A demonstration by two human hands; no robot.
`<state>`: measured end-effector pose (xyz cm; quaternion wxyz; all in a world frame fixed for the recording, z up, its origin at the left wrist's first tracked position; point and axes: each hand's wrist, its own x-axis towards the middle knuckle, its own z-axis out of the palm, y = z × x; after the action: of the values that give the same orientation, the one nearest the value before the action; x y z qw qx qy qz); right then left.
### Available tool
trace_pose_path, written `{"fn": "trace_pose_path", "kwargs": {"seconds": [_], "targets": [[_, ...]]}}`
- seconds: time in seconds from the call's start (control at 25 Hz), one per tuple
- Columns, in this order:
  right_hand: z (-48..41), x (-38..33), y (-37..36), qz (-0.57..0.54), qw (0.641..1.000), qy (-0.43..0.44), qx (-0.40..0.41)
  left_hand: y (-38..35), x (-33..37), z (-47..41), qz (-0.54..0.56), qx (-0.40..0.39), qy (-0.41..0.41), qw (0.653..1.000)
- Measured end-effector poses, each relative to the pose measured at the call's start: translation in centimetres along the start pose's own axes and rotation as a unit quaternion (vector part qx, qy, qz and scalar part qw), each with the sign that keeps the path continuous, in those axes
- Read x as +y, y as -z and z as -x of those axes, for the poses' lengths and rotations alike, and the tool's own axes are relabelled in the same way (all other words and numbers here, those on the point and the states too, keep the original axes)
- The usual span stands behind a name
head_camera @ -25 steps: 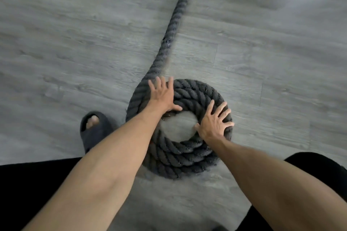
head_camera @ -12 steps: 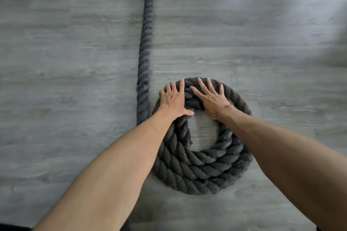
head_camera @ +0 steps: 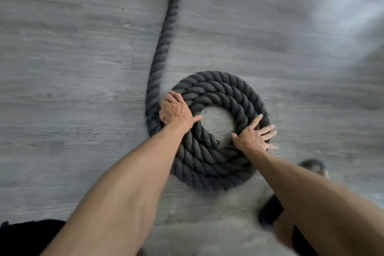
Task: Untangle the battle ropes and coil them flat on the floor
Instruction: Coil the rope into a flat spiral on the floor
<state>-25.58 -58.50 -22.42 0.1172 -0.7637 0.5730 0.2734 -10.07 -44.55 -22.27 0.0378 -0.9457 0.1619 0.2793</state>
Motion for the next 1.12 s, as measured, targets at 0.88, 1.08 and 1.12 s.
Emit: {"fn": "trace_pose_path", "kwargs": {"seconds": [0.88,1.08,1.12], "targets": [[-26.5,-18.4,17.0,0.195,0.849,0.486,0.066,8.6,8.5,-16.4,0.050,0.079,0.084,0.992],[-28.8,-21.2,20.6,0.230,0.817,0.528,0.028,13.9,11.7,-19.0,0.030,0.009,0.063,0.998],[-29.3,-22.0,21.4,0.231,0.812,0.535,0.019,15.0,12.0,-19.9,0.020,0.004,0.059,0.998]]}}
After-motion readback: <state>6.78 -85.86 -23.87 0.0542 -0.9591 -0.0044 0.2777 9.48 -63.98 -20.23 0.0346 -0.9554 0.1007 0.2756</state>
